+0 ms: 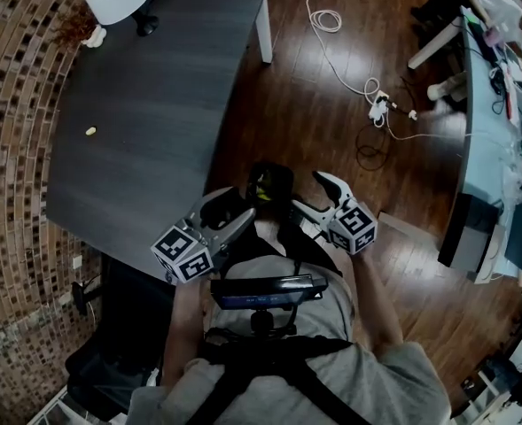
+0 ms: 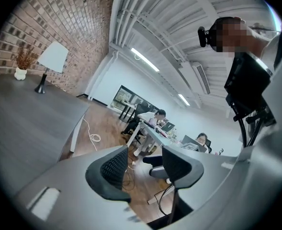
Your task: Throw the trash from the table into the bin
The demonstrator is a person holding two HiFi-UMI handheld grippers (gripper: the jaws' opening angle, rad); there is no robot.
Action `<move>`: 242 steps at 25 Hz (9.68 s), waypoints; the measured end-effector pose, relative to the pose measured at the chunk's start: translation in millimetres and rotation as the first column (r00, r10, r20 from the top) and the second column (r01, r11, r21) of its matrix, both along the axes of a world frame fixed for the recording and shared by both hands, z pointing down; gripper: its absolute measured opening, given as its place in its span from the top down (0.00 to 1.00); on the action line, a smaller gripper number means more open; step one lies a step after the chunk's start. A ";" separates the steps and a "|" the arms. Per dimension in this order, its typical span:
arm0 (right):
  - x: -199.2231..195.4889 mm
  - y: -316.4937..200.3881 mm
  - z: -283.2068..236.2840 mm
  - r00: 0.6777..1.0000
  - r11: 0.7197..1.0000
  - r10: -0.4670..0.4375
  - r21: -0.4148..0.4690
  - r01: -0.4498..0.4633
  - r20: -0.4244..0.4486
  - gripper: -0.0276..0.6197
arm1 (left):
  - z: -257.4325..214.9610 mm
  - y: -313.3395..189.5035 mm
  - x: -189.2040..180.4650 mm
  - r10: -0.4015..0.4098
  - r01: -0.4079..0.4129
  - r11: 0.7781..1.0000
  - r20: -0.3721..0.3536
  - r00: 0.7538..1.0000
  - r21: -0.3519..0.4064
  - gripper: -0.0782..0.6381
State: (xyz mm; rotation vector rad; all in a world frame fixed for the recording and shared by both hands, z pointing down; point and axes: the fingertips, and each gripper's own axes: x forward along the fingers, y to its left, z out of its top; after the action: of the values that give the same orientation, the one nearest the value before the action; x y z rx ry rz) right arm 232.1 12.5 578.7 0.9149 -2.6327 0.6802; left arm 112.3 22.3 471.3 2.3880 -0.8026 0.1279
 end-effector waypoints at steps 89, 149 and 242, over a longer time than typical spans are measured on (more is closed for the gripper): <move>-706.4 -236.5 123.5 0.438 0.638 -0.648 -0.131 0.759 -0.623 0.85 | 80.1 14.4 -493.5 -0.864 0.861 0.497 -0.148 0.480 -0.110 0.59; -89.0 12.4 133.2 0.832 0.952 -0.289 -0.234 0.198 -0.474 0.78 | -39.8 -12.6 -141.7 -0.300 0.309 0.949 -0.124 0.946 0.066 0.61; -124.3 132.3 540.3 0.725 0.797 -0.505 -0.575 0.183 -0.468 0.90 | 146.2 99.6 -235.7 -0.588 0.563 0.779 -0.009 0.809 -0.276 0.62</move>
State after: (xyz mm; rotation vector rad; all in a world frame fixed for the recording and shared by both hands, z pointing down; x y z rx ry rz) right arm 107.8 144.7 1119.0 0.3507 -1.8354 0.7488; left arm -123.4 121.9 617.4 1.7906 -1.3444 -0.1256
